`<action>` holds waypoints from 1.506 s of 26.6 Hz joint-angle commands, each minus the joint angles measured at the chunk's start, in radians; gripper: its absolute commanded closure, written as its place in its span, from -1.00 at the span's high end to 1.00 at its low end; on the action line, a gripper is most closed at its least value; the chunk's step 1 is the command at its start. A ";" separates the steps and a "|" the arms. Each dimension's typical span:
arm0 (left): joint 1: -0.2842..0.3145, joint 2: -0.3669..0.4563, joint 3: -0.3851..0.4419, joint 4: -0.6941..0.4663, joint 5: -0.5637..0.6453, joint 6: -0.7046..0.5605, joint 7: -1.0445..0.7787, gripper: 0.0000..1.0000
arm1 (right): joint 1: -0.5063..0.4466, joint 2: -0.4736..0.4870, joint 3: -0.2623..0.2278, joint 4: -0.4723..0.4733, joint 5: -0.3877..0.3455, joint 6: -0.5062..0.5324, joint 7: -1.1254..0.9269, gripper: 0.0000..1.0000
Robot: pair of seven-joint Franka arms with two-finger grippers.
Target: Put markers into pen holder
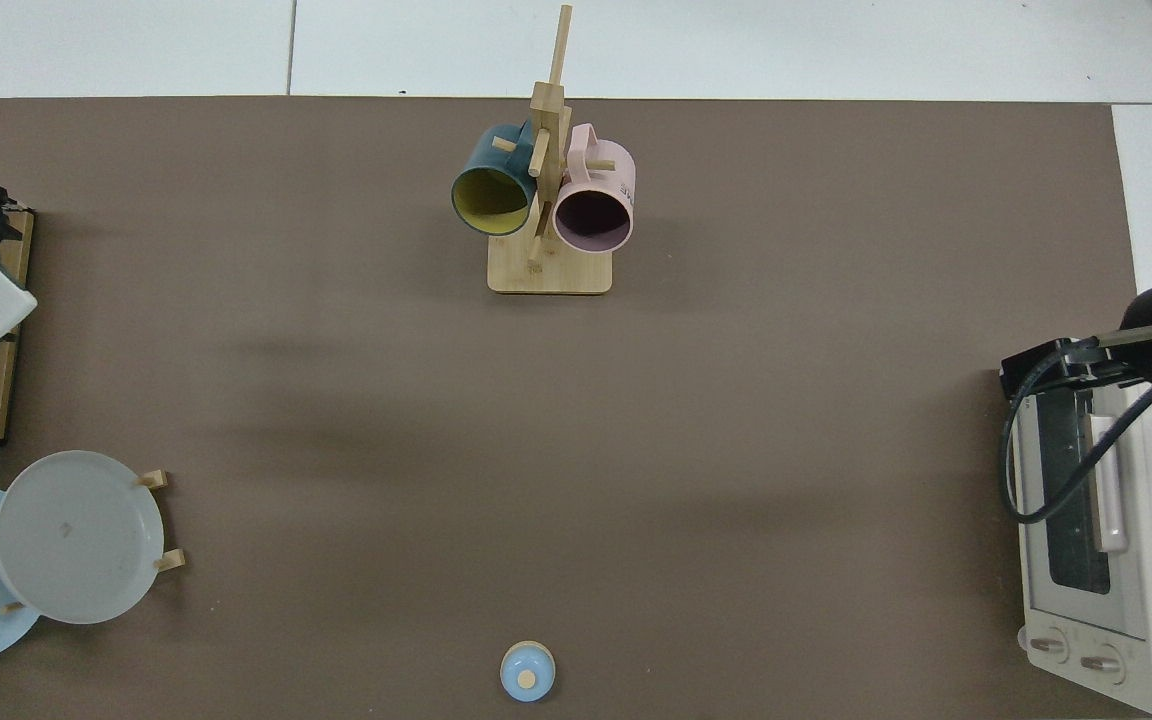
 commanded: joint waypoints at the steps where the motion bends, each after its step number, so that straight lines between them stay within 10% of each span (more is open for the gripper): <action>1: -0.025 -0.090 -0.027 -0.135 -0.103 0.001 -0.211 1.00 | -0.020 -0.019 0.012 -0.017 0.026 0.006 -0.018 1.00; 11: -0.036 -0.103 -0.100 -0.154 -0.281 -0.118 -0.921 1.00 | -0.071 -0.019 0.012 -0.022 0.113 0.011 0.013 1.00; 40: 0.019 -0.203 -0.106 -0.023 -0.327 -0.259 -1.339 1.00 | -0.071 -0.019 0.012 -0.028 0.052 0.063 -0.041 1.00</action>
